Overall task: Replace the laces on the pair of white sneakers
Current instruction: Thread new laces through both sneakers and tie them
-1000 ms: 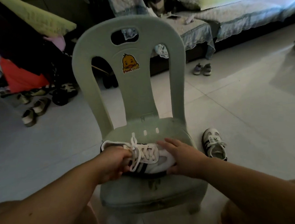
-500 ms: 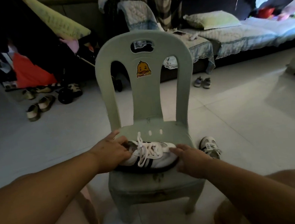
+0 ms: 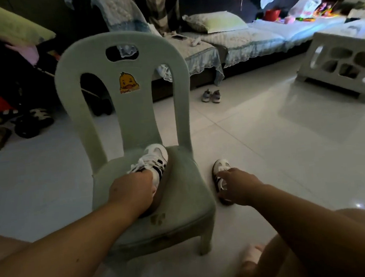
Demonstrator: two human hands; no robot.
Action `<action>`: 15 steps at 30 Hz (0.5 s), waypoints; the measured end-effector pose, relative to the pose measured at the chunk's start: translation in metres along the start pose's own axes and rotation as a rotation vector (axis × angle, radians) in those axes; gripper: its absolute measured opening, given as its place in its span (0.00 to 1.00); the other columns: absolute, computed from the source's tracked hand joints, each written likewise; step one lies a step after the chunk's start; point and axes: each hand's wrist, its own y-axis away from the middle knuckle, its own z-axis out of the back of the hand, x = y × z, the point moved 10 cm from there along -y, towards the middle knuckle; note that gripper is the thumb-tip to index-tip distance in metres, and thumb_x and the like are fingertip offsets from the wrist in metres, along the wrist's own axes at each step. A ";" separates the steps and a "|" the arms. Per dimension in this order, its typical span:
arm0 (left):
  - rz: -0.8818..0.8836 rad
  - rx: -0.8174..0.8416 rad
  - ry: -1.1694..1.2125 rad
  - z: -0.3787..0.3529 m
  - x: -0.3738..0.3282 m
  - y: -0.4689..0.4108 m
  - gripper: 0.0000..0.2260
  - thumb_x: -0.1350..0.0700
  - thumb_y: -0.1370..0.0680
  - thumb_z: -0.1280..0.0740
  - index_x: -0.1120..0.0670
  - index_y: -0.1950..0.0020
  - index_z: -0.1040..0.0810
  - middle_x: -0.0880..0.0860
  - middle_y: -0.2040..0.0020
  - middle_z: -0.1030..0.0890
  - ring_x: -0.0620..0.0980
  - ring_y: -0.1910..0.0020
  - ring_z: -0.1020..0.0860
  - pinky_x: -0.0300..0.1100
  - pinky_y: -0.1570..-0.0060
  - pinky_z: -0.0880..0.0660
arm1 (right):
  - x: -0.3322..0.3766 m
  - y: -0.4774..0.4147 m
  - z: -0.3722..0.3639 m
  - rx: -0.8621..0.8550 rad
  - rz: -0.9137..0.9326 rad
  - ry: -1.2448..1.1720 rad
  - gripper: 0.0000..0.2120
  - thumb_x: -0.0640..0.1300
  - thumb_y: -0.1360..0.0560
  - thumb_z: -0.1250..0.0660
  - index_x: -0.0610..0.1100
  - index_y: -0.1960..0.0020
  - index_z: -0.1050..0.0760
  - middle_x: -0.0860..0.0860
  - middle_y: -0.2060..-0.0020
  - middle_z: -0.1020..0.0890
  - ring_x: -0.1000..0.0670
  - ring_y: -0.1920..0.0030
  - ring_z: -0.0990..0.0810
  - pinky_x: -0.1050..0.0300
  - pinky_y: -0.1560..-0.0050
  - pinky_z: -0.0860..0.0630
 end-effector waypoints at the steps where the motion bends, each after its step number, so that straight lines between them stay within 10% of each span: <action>1: 0.004 0.002 -0.003 -0.006 -0.006 -0.011 0.10 0.48 0.21 0.40 0.52 0.44 0.26 0.53 0.46 0.20 0.55 0.48 0.22 0.44 0.56 0.30 | -0.010 -0.011 -0.008 0.013 -0.022 -0.017 0.30 0.56 0.25 0.35 0.53 0.26 0.40 0.47 0.28 0.34 0.42 0.30 0.33 0.47 0.33 0.32; 15: -0.055 0.146 0.130 -0.043 -0.040 -0.059 0.18 0.40 0.31 0.30 0.46 0.66 0.37 0.45 0.72 0.30 0.42 0.72 0.31 0.40 0.73 0.38 | -0.124 -0.155 -0.141 0.199 -0.151 -0.115 0.30 0.51 0.27 0.33 0.51 0.28 0.38 0.47 0.33 0.31 0.43 0.35 0.29 0.46 0.38 0.29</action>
